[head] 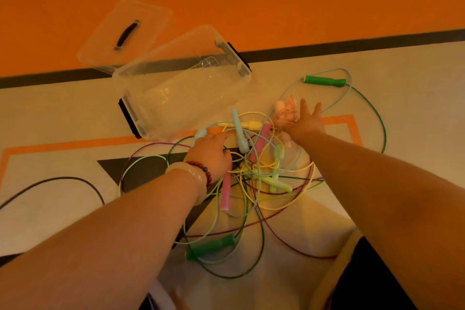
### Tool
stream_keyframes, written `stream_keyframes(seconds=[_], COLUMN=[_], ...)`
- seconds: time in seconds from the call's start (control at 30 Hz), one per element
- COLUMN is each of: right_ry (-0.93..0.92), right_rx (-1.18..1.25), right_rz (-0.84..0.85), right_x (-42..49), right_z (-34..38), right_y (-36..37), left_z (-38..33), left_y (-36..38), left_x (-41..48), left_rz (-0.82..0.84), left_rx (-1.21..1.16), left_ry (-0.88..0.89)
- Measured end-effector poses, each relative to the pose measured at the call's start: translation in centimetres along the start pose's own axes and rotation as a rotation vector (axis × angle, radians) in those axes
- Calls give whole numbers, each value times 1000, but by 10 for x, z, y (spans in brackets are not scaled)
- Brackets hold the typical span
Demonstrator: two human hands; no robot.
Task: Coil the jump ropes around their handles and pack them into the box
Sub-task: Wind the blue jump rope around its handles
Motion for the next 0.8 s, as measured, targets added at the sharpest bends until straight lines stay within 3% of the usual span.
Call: stream_keyframes(seconds=[0.17, 0.47, 0.8], right_ry=[-232, -534, -494], right_rx=[-102, -274, -425], right_rz=[-74, 90, 280], right_x=[-23, -60, -58], right_z=[7, 44, 62], right_y=[12, 69, 107], left_z=[-6, -10, 12], left_y=[2, 4, 5], left_x=[-4, -3, 2], left_rz=[34, 26, 43], left_rx=[75, 130, 139], left_ry=[67, 128, 37])
Point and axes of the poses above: each hand's wrist, its own x-axis towards the middle knuckle, its own y-axis out of the palm, z = x × y, the point moved 5 cm from there along x, towards the middle knuckle, and after that the axes turned 6 degrees about -z, right-handed, at the moved point
